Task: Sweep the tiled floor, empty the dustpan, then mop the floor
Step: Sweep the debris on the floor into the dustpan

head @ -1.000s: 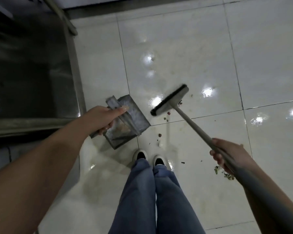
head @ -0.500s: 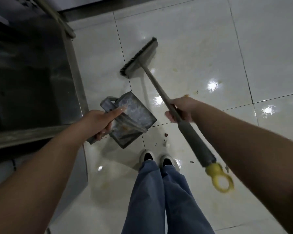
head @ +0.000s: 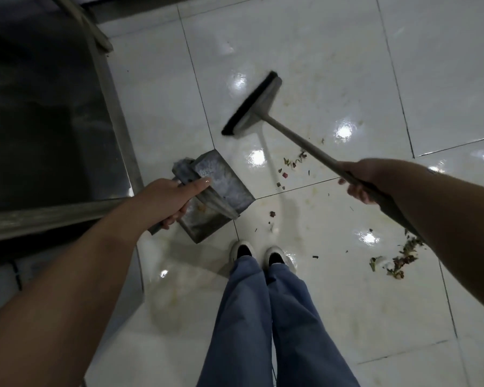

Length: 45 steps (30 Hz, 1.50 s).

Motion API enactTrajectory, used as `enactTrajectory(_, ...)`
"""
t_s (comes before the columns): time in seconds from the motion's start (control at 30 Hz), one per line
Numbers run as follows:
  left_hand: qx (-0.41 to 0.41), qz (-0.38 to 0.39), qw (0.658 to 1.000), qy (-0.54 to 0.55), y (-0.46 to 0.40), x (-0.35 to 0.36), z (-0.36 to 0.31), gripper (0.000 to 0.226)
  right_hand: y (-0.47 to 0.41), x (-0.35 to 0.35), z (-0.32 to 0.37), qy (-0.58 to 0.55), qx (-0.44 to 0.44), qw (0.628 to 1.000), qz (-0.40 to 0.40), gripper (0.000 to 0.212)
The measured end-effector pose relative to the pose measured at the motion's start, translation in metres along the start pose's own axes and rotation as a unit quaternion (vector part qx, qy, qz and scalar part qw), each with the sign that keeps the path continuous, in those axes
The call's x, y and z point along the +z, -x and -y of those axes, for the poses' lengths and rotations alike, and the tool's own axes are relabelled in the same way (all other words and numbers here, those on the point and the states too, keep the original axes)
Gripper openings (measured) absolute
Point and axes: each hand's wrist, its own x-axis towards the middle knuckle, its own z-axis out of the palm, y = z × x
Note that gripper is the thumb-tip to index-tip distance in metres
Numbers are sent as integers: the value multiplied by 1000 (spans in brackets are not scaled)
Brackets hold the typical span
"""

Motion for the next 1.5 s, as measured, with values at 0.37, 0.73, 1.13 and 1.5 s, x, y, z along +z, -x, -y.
enactTrajectory(0.37,10,26,999,-37,16,7,-19,67,60,-18,-133,-54,115,992,-22,57)
enactTrajectory(0.73,26,39,997,-68,22,27,-38,65,-2,-1,-55,-22,-11,998,-58,52)
enactTrajectory(1.13,55,21,971,-233,26,69,-95,67,41,-12,-231,-181,152,971,36,54)
enactTrajectory(1.5,51,4,960,-275,11,100,-137,68,-22,-124,-118,-270,-40,961,-29,26)
